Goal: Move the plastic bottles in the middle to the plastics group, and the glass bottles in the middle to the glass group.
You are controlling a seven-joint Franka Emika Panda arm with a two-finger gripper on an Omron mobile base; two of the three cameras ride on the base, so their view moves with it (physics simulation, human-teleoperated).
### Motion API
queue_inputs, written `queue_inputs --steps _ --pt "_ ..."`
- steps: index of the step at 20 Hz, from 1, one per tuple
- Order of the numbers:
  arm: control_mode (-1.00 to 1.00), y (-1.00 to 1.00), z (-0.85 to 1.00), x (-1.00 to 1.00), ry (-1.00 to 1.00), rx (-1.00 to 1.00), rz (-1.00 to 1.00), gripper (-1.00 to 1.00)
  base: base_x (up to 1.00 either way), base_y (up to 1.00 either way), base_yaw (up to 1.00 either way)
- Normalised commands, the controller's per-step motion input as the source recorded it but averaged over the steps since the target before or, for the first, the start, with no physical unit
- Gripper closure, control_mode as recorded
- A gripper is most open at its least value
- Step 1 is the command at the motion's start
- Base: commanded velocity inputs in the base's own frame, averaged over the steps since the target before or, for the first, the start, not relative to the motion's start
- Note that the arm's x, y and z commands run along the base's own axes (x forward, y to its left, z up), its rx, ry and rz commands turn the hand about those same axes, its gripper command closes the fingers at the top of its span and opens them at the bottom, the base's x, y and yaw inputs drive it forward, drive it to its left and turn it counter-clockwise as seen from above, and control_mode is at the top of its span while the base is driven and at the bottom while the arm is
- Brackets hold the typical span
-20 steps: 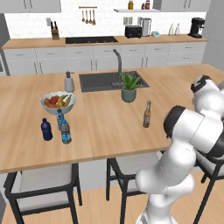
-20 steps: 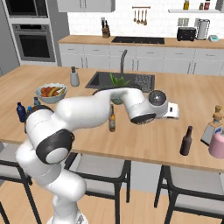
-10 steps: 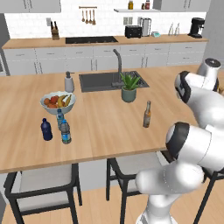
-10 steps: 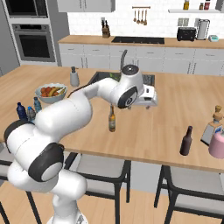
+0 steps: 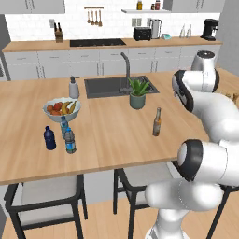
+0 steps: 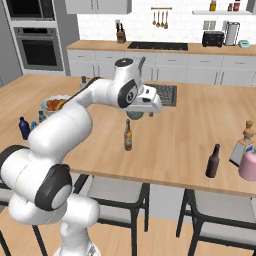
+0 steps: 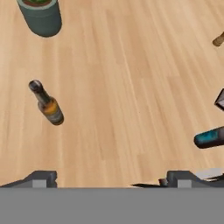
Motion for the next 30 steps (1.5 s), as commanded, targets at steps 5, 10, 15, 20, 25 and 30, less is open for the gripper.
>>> queue_inputs --steps 5,10,15,20,25,30 --pt "-1.00 0.39 0.22 0.00 0.27 0.00 -0.20 -1.00 0.00 0.00 0.00" --pt "-1.00 0.40 0.03 0.08 0.28 0.06 -0.15 -1.00 0.00 0.00 0.00" --pt "-1.00 0.20 -0.11 0.16 0.10 0.18 -0.05 -1.00 0.00 0.00 0.00" --pt "-1.00 0.10 -0.50 0.24 0.00 0.22 0.00 -1.00 0.00 0.00 0.00" --pt "-1.00 0.27 -0.38 0.54 0.00 -0.05 0.00 -1.00 0.00 0.00 0.00" --pt "-1.00 0.20 -0.25 0.56 0.00 -0.08 0.00 -1.00 0.00 0.00 0.00"
